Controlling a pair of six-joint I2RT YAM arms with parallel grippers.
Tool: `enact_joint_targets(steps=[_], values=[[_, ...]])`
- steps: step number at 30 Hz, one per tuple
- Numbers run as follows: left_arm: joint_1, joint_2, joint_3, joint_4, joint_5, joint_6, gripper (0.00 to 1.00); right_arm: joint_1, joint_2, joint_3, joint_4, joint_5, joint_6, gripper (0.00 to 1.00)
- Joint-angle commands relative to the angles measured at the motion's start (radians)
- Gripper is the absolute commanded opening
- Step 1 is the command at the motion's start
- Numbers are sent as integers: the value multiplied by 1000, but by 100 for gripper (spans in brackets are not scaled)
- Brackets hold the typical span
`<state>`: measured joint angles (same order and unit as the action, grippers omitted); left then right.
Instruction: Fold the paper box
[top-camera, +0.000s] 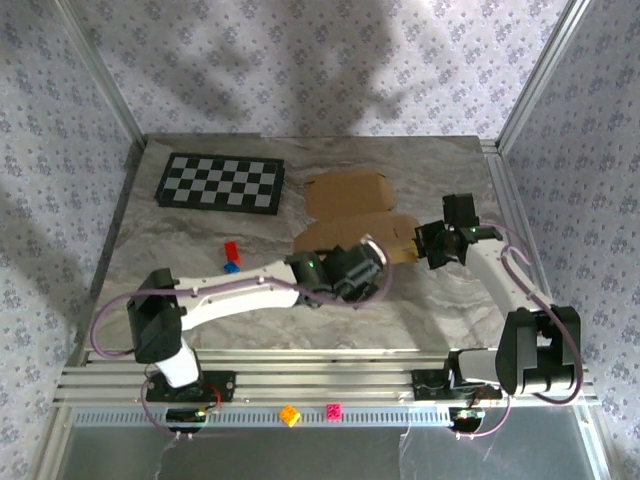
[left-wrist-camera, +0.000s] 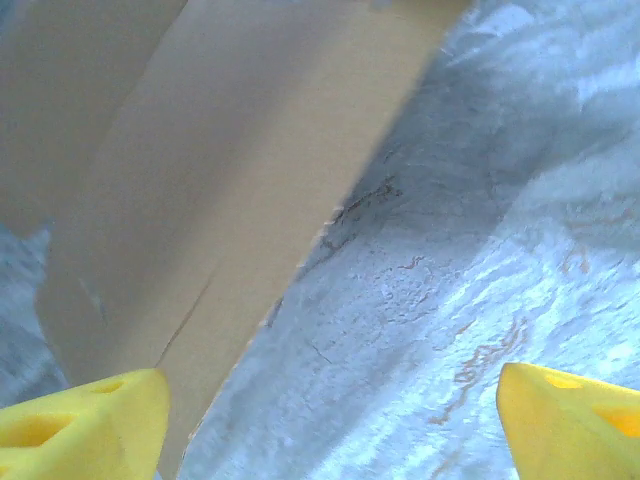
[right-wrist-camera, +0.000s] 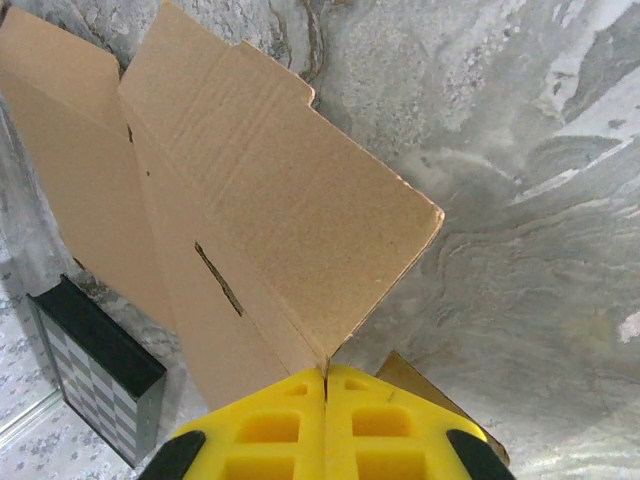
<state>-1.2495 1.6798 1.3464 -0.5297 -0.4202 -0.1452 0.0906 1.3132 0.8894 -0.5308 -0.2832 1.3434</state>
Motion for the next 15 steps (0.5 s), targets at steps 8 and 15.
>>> enact_joint_targets(steps=[8,15], values=[[12,207,-34,249,-419,426,89,0,67,116,-165,-20,11,0],[99,343,180,178,-464,429,43,-8,78,153,-210,-36,-4,0]])
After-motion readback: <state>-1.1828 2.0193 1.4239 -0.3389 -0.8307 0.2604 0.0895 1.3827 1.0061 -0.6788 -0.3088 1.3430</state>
